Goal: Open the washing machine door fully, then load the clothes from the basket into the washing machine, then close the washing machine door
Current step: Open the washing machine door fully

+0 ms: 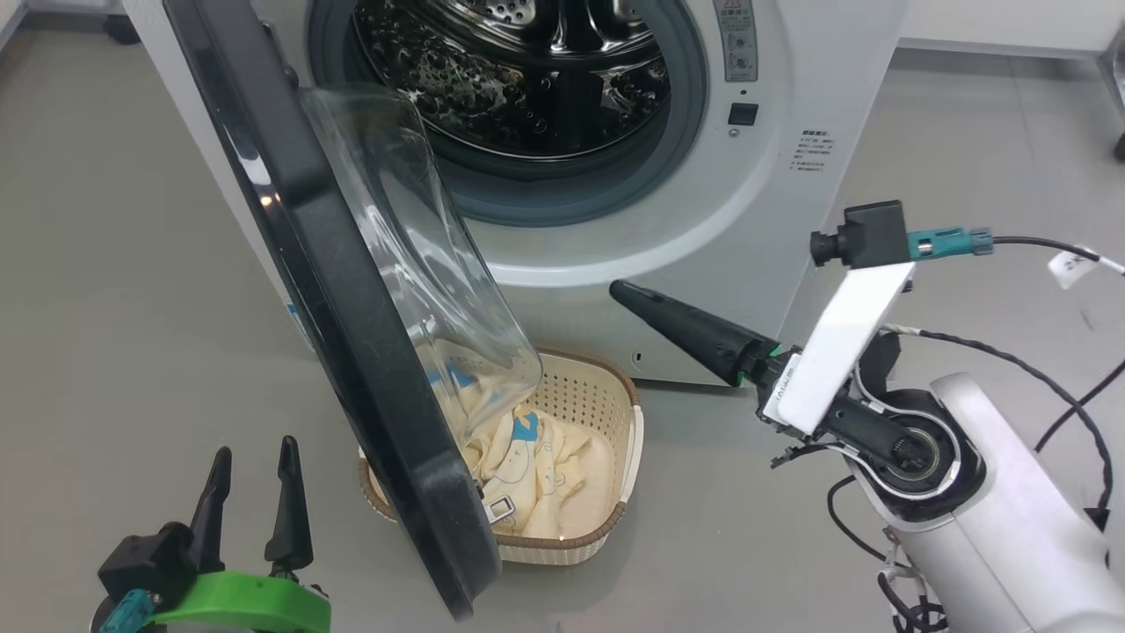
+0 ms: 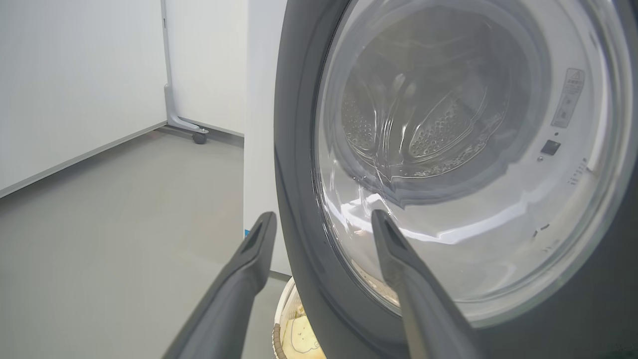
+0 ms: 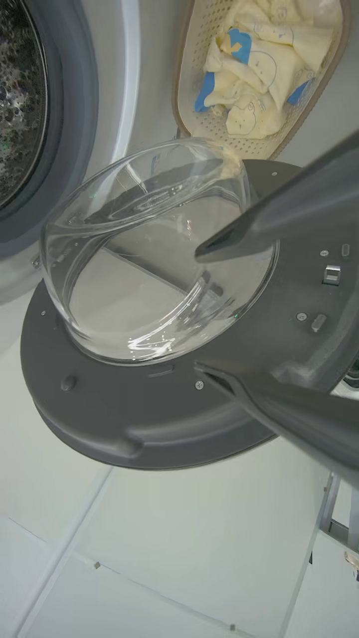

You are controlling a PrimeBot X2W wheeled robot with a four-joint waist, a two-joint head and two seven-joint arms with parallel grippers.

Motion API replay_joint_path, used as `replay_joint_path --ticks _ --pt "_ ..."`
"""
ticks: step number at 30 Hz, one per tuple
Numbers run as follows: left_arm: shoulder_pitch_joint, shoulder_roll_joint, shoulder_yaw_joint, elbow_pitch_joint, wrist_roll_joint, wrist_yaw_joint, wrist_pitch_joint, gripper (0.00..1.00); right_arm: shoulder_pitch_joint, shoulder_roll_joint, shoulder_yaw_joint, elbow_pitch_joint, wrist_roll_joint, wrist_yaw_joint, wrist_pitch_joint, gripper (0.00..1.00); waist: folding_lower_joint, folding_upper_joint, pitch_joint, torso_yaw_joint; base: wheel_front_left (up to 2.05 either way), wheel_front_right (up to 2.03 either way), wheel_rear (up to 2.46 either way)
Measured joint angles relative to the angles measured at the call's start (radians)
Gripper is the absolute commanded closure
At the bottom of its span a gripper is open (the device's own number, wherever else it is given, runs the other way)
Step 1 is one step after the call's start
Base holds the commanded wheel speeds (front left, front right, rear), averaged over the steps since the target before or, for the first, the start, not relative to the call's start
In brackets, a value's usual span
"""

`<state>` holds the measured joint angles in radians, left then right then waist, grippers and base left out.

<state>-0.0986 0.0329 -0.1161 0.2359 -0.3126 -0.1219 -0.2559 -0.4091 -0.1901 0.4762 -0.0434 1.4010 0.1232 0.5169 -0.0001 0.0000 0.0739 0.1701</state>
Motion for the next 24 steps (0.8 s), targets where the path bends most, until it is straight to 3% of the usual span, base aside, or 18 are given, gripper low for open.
replay_joint_path --ticks 6,14,20,24 --pt "0.014 0.0 0.01 0.009 0.014 0.0 0.0 0.0 0.006 -0.095 0.001 -0.053 -0.149 0.0 -0.109 0.0 0.0 0.0 -0.02 -0.026 0.0 0.0 0.0" --pt "0.017 0.0 0.009 0.011 0.015 0.0 0.0 0.0 0.059 -0.214 -0.009 -0.066 -0.356 0.0 -0.337 0.0 0.0 0.0 -0.04 -0.04 0.0 0.0 0.0" --pt "0.026 0.0 0.018 0.011 0.015 0.0 0.0 0.0 0.123 -0.304 -0.022 0.019 -0.522 0.0 -0.528 0.0 0.0 0.0 -0.043 -0.046 0.0 0.0 0.0" --pt "0.03 0.0 0.022 0.011 0.015 0.0 0.0 0.0 0.175 -0.325 -0.053 0.098 -0.598 0.0 -0.655 0.0 0.0 0.0 -0.048 -0.051 0.0 0.0 0.0"
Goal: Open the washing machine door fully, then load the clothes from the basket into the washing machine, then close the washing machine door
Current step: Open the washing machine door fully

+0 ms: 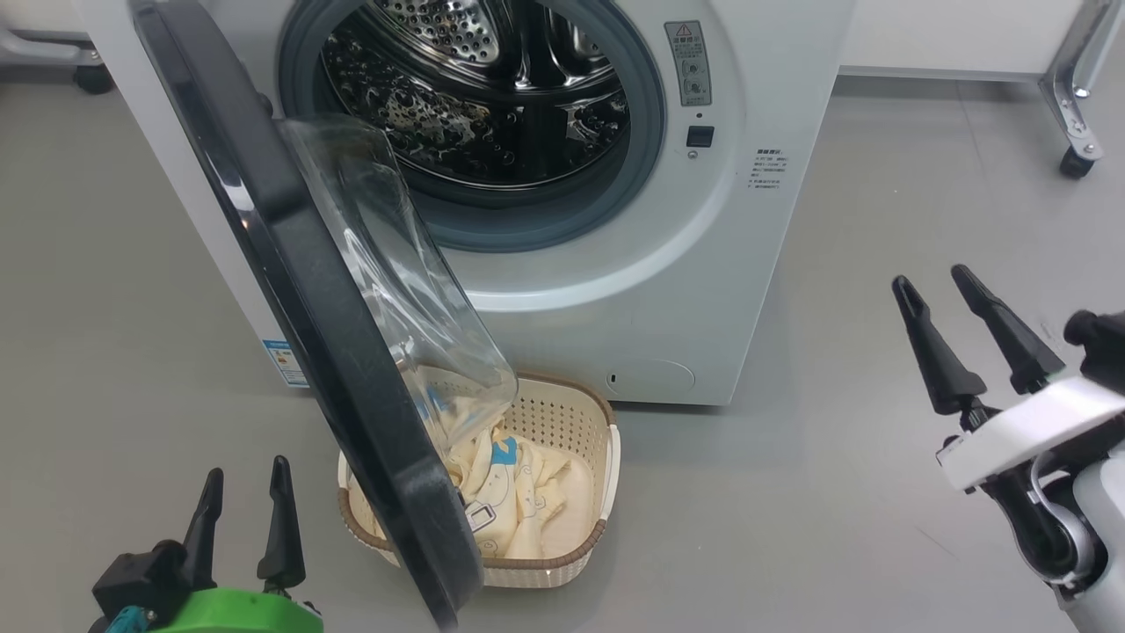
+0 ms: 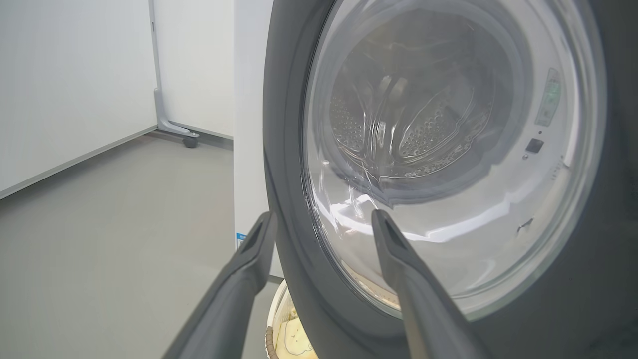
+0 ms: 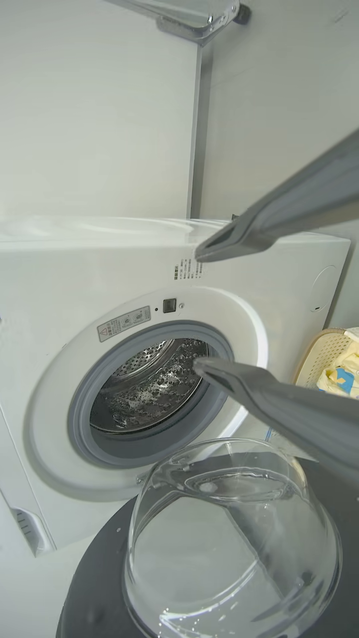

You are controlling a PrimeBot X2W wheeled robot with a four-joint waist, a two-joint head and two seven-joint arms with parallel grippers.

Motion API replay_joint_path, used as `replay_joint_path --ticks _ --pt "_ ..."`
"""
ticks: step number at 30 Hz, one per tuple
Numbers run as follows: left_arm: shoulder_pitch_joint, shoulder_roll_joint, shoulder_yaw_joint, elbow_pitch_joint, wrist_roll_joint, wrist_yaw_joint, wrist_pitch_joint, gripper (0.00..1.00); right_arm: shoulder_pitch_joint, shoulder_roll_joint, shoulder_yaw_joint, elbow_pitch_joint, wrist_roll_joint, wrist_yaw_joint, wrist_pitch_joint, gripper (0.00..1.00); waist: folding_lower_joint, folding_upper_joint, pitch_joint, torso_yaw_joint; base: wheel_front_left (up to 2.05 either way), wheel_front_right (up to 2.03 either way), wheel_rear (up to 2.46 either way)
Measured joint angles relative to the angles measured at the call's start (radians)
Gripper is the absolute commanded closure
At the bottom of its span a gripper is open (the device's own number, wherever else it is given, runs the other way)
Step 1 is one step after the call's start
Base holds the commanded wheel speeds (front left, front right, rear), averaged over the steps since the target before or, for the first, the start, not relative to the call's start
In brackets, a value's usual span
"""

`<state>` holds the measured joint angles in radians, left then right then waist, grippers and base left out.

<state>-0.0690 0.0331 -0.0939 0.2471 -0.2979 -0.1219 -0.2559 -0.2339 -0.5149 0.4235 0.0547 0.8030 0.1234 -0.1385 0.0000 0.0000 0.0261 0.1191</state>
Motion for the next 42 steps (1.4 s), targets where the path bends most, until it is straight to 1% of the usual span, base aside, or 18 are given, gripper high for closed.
replay_joint_path --ticks 6,8,10,12,16,19,21,22,24,35,39,42 --pt "0.012 0.0 0.006 0.0 0.014 0.0 0.0 0.0 0.075 -0.005 -0.027 0.115 -0.081 0.0 -0.143 0.0 0.0 0.0 -0.01 -0.007 0.0 0.0 0.0" --pt "0.013 0.0 0.006 0.0 0.019 0.0 0.0 0.0 0.098 0.002 -0.031 0.143 -0.092 -0.002 -0.143 0.0 0.0 0.0 -0.013 -0.01 0.0 0.0 0.0" --pt "0.015 0.0 0.006 0.0 0.02 0.0 0.0 0.0 0.117 0.015 -0.036 0.167 -0.106 -0.012 -0.134 0.0 0.0 0.0 -0.015 -0.012 0.0 0.0 0.0" --pt "0.019 0.0 0.006 0.0 0.02 0.0 0.0 0.0 0.136 0.031 -0.051 0.189 -0.117 -0.028 -0.133 0.0 0.0 0.0 -0.018 -0.014 0.0 0.0 0.0" --pt "0.022 0.0 0.007 0.0 0.02 0.0 0.0 0.0 0.17 0.058 -0.08 0.22 -0.145 -0.051 -0.127 0.0 0.0 0.0 -0.021 -0.017 0.0 0.0 0.0" --pt "0.023 0.0 0.013 0.0 0.02 0.0 0.0 0.0 0.177 0.093 -0.149 0.204 -0.188 -0.072 -0.121 0.0 0.0 0.0 -0.023 -0.021 0.0 0.0 0.0" --pt "0.024 0.0 0.019 0.0 0.021 0.0 0.0 0.0 0.178 0.107 -0.185 0.193 -0.217 -0.075 -0.12 0.0 0.0 0.0 -0.024 -0.024 0.0 0.0 0.0" --pt "0.025 0.0 0.021 0.0 0.021 0.0 0.0 0.0 0.18 0.116 -0.202 0.19 -0.227 -0.086 -0.12 0.0 0.0 0.0 -0.024 -0.025 0.0 0.0 0.0" --pt "0.03 0.0 0.024 0.0 0.025 0.0 0.0 0.0 0.189 0.131 -0.226 0.185 -0.253 -0.095 -0.12 0.0 0.0 0.0 -0.025 -0.028 0.0 0.0 0.0" --pt "0.039 0.0 0.043 -0.002 0.027 0.0 0.0 0.0 0.256 0.195 -0.323 0.174 -0.357 -0.106 -0.12 0.0 0.0 0.0 -0.027 -0.044 0.0 0.0 0.0" --pt "0.044 0.0 0.049 -0.003 0.027 0.0 0.0 0.0 0.272 0.215 -0.342 0.17 -0.384 -0.102 -0.12 0.0 0.0 0.0 -0.029 -0.049 0.0 0.0 0.0" --pt "0.045 0.0 0.053 -0.003 0.027 0.0 0.0 0.0 0.284 0.23 -0.356 0.17 -0.401 -0.092 -0.12 0.0 0.0 0.0 -0.031 -0.051 0.0 0.0 0.0"
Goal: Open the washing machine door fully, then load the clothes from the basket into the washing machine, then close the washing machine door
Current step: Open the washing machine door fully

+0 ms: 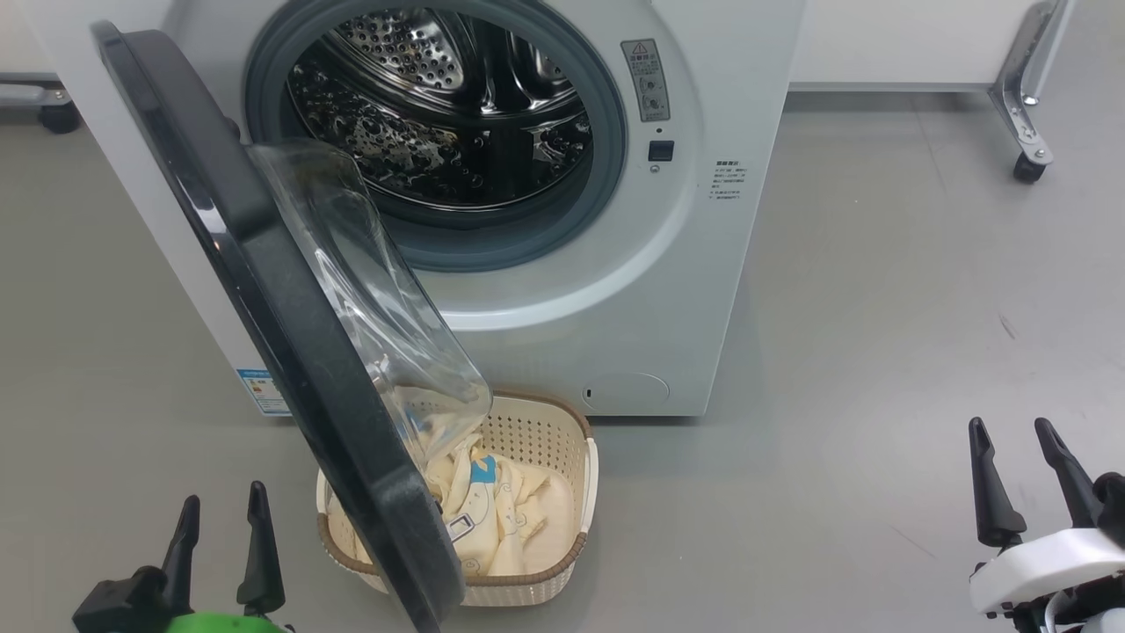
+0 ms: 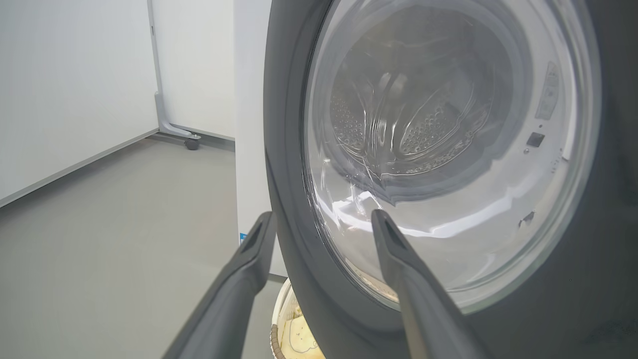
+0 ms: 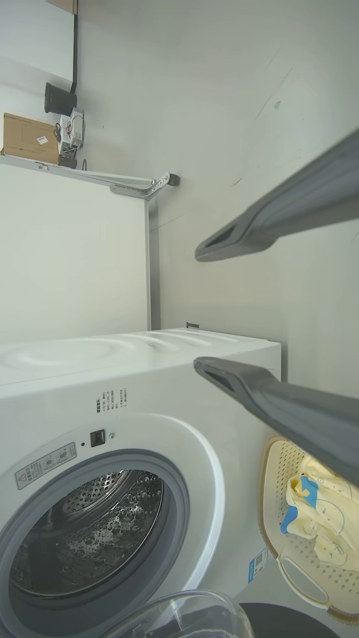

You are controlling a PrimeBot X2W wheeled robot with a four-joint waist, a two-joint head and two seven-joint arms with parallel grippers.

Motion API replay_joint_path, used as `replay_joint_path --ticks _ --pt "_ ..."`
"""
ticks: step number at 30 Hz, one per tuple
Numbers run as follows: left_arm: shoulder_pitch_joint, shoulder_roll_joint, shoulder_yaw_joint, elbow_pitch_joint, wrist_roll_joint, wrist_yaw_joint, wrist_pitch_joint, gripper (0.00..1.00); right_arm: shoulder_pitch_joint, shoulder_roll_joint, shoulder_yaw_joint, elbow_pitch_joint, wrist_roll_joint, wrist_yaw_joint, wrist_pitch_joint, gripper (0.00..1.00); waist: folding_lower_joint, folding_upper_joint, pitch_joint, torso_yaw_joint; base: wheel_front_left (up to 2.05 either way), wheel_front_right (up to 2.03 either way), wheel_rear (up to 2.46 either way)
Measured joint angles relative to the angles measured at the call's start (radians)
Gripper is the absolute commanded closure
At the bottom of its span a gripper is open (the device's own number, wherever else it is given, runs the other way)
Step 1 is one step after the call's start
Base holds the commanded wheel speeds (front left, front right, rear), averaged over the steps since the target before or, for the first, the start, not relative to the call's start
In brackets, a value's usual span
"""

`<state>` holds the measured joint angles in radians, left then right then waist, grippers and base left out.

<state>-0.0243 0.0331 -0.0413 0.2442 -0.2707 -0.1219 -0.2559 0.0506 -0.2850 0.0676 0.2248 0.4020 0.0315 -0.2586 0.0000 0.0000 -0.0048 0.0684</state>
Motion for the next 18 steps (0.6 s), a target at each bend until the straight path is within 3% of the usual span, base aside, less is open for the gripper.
replay_joint_path --ticks 18 --pt "0.014 0.0 -0.004 0.0 0.0 0.0 0.0 0.0 0.036 0.059 -0.065 0.002 -0.083 0.049 0.0 0.0 0.0 0.0 -0.009 -0.002 0.0 0.0 0.0"
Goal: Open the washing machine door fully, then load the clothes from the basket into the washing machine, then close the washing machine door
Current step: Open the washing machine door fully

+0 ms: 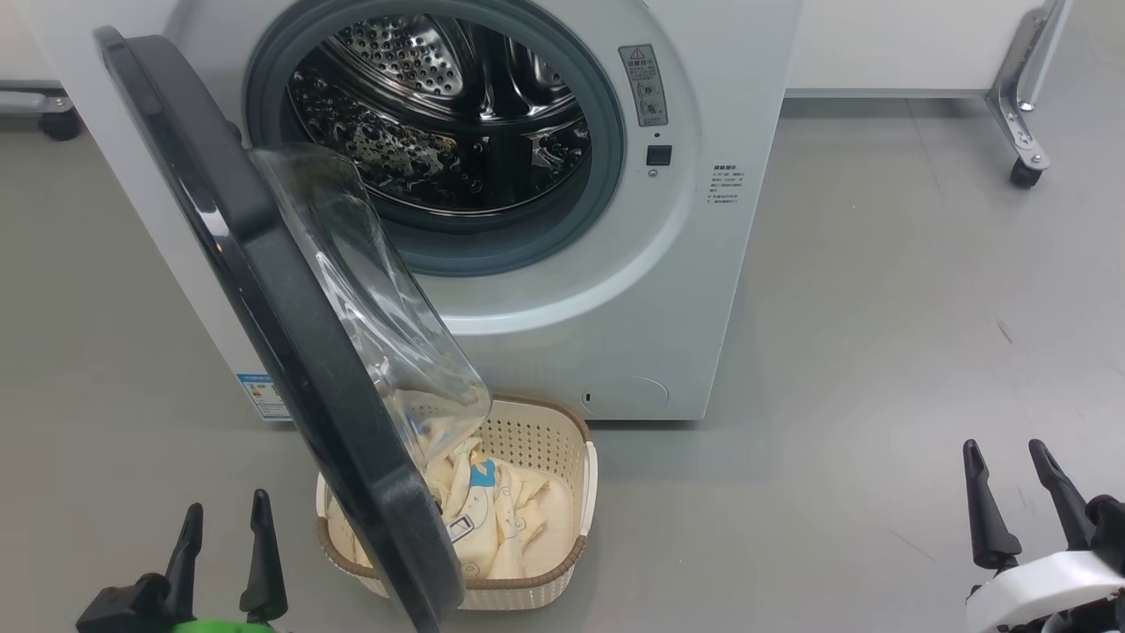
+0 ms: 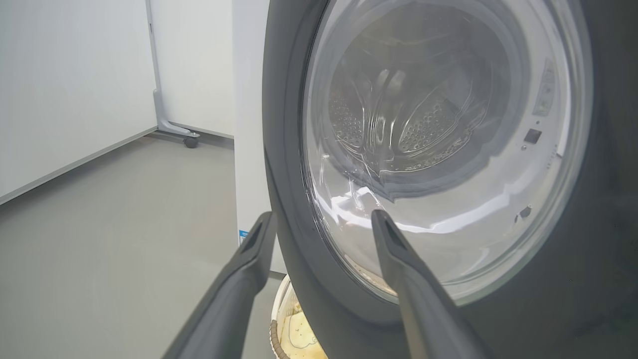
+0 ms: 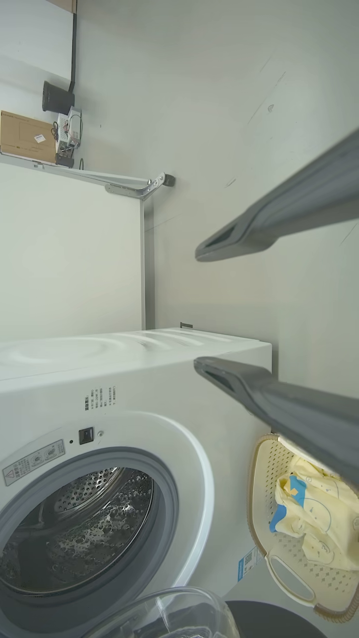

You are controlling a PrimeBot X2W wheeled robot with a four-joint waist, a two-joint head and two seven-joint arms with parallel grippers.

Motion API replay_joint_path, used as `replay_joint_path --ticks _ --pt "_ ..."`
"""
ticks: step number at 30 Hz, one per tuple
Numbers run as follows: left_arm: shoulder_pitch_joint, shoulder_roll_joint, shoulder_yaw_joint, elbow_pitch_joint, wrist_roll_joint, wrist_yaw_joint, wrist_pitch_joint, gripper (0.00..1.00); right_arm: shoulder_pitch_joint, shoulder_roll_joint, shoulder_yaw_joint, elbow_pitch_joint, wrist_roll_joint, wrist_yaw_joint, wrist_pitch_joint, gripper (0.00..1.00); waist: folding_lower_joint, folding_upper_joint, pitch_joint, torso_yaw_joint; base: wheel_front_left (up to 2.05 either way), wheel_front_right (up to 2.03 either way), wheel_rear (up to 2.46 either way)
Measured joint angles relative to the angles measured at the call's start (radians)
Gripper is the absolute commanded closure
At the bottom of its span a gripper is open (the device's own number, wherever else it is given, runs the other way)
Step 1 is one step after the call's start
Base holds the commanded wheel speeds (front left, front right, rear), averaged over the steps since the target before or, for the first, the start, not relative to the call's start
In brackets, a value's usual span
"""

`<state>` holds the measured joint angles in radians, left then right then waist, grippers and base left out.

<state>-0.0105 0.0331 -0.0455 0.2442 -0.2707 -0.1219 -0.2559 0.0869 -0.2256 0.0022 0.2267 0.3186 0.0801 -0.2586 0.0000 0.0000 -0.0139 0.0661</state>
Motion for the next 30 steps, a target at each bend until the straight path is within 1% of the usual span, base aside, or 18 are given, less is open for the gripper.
replay_joint_path --ticks 9,13,15,30 --pt "0.0 0.0 0.003 -0.001 0.0 0.0 0.0 0.0 0.008 0.024 -0.026 0.001 -0.023 0.017 0.0 0.0 0.0 0.0 0.004 0.002 0.0 0.0 0.0" --pt "0.001 0.0 0.004 -0.003 0.0 0.0 0.0 0.0 0.009 0.034 -0.036 0.001 -0.03 0.018 0.0 0.0 0.0 0.0 0.008 0.003 0.0 0.0 0.0" --pt "0.001 0.0 0.004 -0.005 0.0 0.0 0.0 0.0 0.01 0.037 -0.042 0.001 -0.032 0.026 0.0 0.0 0.0 0.0 0.009 0.004 0.0 0.0 0.0" --pt "0.001 0.0 0.005 -0.009 0.011 0.0 0.0 0.0 0.011 0.052 -0.058 0.01 -0.073 0.035 0.0 0.0 0.0 0.0 0.017 0.015 0.0 0.0 0.0"
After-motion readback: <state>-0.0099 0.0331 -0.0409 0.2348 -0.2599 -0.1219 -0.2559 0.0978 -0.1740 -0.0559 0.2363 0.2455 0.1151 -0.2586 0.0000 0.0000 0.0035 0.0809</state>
